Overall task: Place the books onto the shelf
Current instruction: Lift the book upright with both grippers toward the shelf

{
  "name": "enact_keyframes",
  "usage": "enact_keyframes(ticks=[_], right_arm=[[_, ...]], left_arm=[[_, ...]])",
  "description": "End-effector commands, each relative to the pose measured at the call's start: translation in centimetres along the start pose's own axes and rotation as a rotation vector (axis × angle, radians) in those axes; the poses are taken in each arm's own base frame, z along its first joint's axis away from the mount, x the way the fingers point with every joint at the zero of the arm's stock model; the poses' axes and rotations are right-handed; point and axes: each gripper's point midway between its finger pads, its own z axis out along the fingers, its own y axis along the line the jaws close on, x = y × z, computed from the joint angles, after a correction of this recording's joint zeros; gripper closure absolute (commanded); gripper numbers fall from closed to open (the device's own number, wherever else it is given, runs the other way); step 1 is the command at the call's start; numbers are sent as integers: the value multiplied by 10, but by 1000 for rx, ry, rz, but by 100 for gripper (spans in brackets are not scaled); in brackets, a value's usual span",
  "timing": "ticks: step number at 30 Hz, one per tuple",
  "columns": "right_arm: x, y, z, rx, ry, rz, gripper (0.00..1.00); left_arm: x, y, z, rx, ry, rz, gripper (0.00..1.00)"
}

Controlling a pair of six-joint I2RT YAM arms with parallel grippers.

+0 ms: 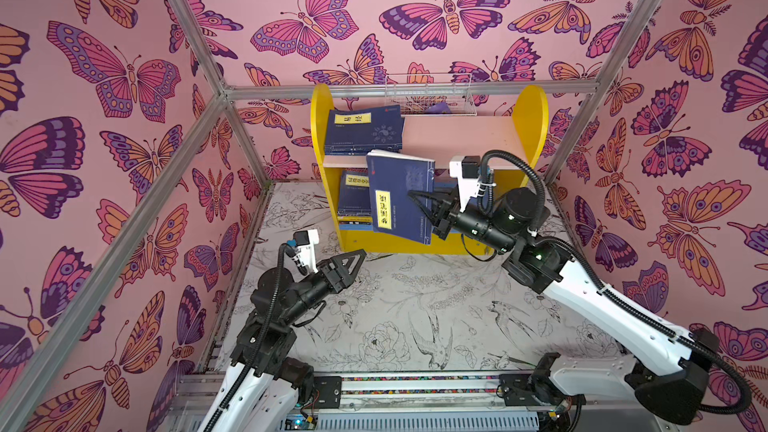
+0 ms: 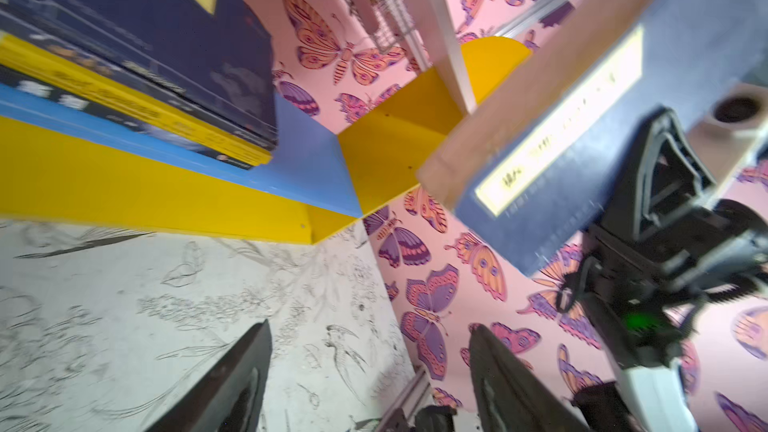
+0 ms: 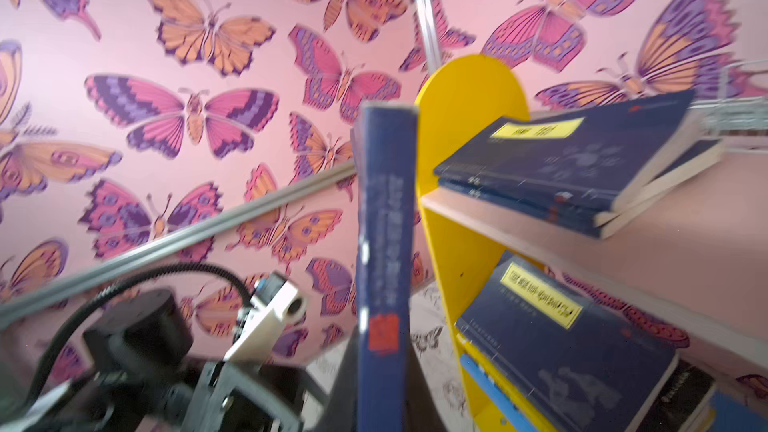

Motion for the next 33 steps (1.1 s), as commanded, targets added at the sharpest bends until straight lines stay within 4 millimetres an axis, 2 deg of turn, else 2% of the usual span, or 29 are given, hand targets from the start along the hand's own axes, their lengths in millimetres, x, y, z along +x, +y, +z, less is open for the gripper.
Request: enact_keyframes(ticks=[1, 4, 7, 11, 14, 17, 22, 27, 29, 30, 31, 33], right_arm=[[-38, -10, 8, 25, -219, 121, 100], [-44, -4, 20, -42, -248, 198, 100], [-49, 4, 27, -116, -264, 269, 100], [-52, 13, 29, -194, -281, 350, 100], [-54, 17, 27, -228, -285, 402, 100], [-53, 20, 24, -256, -286, 443, 100], [-44, 22, 25, -304, -271, 524, 100], [-21, 20, 30, -326, -214, 567, 99], [-7, 15, 29, -292, -180, 554, 97], [-3, 14, 27, -274, -163, 524, 94], [3, 10, 24, -242, -130, 490, 85], [6, 2, 13, -173, -77, 395, 58]], left_arm=[[-4, -53, 10, 242, 6, 74, 20], [0, -80, 23, 347, 18, 142, 16], [-1, -95, 35, 417, -5, 171, 10], [-20, -108, 40, 488, -119, 184, 7], [-34, -115, 39, 502, -189, 199, 11], [-45, -120, 37, 496, -236, 220, 21], [-60, -135, 32, 515, -302, 257, 44], [-75, -146, 28, 519, -344, 271, 88], [-82, -144, 23, 490, -365, 272, 99], [-85, -141, 21, 460, -362, 270, 100], [-87, -135, 20, 410, -338, 263, 100], [-88, -125, 15, 319, -274, 270, 100]])
